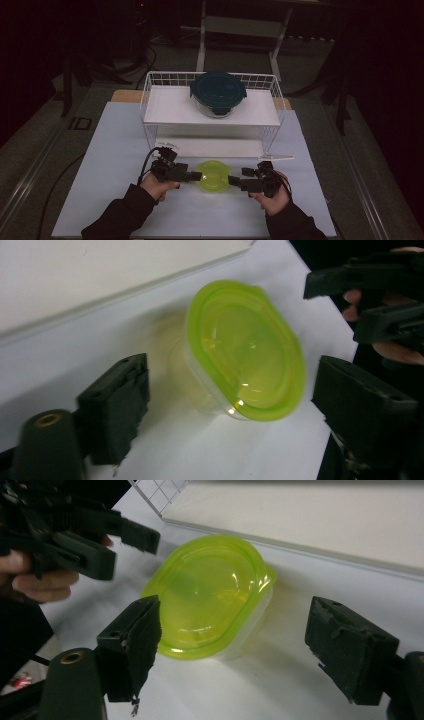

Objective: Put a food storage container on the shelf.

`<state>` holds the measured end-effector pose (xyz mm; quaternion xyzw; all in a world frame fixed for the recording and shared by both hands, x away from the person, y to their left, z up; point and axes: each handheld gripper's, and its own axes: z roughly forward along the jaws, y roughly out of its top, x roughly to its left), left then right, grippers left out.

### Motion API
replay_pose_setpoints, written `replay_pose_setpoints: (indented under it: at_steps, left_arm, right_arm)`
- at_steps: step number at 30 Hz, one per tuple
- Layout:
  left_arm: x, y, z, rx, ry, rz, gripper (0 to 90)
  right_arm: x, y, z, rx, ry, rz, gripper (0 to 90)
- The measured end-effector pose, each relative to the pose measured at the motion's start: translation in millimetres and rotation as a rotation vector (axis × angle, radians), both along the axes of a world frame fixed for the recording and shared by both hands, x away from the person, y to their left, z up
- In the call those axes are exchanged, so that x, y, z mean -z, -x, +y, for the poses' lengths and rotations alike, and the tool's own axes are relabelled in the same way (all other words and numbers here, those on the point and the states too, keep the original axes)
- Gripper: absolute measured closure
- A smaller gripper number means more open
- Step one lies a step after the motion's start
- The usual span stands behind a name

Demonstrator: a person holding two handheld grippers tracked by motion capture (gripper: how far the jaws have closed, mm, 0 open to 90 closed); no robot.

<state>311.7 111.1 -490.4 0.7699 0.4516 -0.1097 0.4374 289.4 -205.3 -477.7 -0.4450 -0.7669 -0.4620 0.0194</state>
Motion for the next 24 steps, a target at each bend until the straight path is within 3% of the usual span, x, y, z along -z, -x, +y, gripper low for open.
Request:
replay_pose_setpoints:
  at_steps: [5, 11, 13, 14, 15, 18, 21, 24]
  left_arm:
    - [5.9, -6.2, -0.2, -0.062, 0.028, 0.068, 29.7]
    - [13.0, -10.7, -2.3, -0.074, 0.066, 0.147, 44.9]
    - [14.1, -11.2, -2.6, -0.070, 0.070, 0.152, 51.5]
    - [16.1, -11.3, -3.4, -0.070, 0.075, 0.165, 51.5]
    - [17.0, -11.3, -3.9, -0.064, 0.078, 0.172, 58.7]
    - [18.1, -9.1, -5.0, -0.063, 0.073, 0.163, 68.9]
    - [16.5, -6.9, -5.2, -0.056, 0.081, 0.153, 72.9]
    - [14.8, -4.5, -5.6, -0.058, 0.071, 0.158, 74.7]
  right_arm:
    - [7.9, -11.8, 5.3, 0.029, -0.032, 0.111, 32.4]
    - [19.2, -19.5, 10.2, 0.058, -0.028, 0.203, 39.1]
    - [20.8, -20.1, 10.6, 0.058, -0.030, 0.213, 40.4]
    - [22.1, -20.4, 10.8, 0.060, -0.029, 0.223, 44.1]
    - [24.4, -20.8, 11.0, 0.061, -0.036, 0.248, 50.9]
    - [25.9, -20.4, 10.7, 0.061, -0.032, 0.261, 63.5]
    - [25.8, -19.5, 9.2, 0.057, -0.066, 0.287, 72.8]
    - [24.2, -17.5, 10.4, 0.053, -0.061, 0.287, 74.2]
